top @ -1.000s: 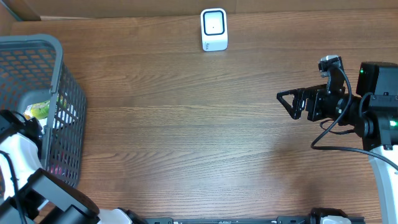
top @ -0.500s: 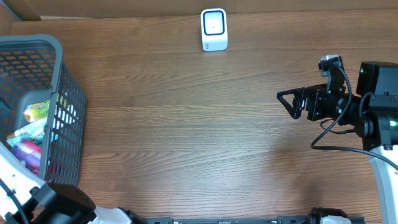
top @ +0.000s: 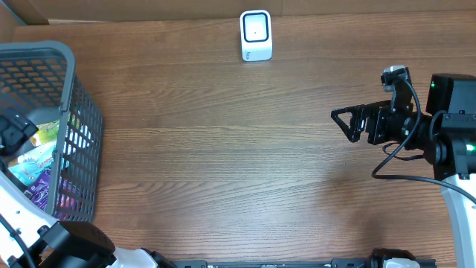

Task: Scan the item barcode
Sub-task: 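Reach into the basket and grasp the purple snack pack with left gripper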

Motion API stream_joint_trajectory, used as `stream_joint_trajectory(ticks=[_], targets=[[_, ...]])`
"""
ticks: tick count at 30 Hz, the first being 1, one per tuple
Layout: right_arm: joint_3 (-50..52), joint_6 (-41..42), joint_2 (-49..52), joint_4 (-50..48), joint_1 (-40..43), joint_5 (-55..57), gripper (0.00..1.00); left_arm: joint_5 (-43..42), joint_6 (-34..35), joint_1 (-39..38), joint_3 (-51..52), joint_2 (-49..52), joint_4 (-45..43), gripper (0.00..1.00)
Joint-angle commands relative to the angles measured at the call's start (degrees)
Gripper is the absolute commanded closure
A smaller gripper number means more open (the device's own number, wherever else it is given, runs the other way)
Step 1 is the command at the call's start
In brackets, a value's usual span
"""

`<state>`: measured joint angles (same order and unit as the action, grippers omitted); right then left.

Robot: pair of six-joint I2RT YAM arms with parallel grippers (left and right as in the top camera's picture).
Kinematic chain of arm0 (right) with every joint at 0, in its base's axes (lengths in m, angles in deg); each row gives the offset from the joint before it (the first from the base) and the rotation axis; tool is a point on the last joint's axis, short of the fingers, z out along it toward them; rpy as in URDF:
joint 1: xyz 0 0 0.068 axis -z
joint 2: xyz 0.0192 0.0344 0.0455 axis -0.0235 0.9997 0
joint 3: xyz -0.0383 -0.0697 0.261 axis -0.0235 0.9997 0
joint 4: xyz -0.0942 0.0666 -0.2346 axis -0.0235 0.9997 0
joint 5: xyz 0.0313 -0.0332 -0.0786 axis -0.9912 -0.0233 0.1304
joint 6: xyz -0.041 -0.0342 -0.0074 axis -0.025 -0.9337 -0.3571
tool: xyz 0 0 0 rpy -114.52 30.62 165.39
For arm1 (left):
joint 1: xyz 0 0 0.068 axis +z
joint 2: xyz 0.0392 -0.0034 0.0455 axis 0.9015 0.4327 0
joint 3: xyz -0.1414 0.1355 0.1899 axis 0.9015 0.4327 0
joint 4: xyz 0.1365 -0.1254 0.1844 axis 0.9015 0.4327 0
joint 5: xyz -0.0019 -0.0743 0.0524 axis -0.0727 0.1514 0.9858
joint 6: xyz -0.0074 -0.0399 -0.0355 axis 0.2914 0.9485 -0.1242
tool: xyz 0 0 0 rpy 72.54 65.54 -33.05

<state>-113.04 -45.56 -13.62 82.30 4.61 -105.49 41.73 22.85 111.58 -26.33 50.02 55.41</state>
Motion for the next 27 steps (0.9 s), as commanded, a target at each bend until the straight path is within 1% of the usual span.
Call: stream_joint_trajectory(ticks=[1, 6, 10, 14, 17, 27], targets=[[-1.44, 0.02, -0.02, -0.31, -0.26, 0.11, 0.0, 2.1, 3.13, -0.26, 3.32, 1.07, 0.68, 0.0], [-1.44, 0.02, -0.02, -0.31, -0.26, 0.11, 0.0, 2.1, 3.58, -0.26, 11.15, 1.09, -2.12, 0.01], [-1.44, 0.02, -0.02, -0.09, -0.26, 0.11, 0.0, 4.42, 3.56, -0.15, 19.17, 1.09, -7.1, 0.0], [-1.44, 0.02, -0.02, 0.11, -0.26, 0.11, 0.0, 4.72, 3.96, -0.15, 25.24, 1.09, -11.74, 0.0], [-1.44, 0.02, -0.02, 0.17, -0.26, 0.11, 0.0, 6.93, 6.16, -0.09, 29.33, 1.09, -15.3, 0.0], [-1.44, 0.02, -0.02, 1.01, -0.26, 0.11, 0.0, 12.31, 7.02, 0.28, 40.11, 1.09, -27.96, 0.0]])
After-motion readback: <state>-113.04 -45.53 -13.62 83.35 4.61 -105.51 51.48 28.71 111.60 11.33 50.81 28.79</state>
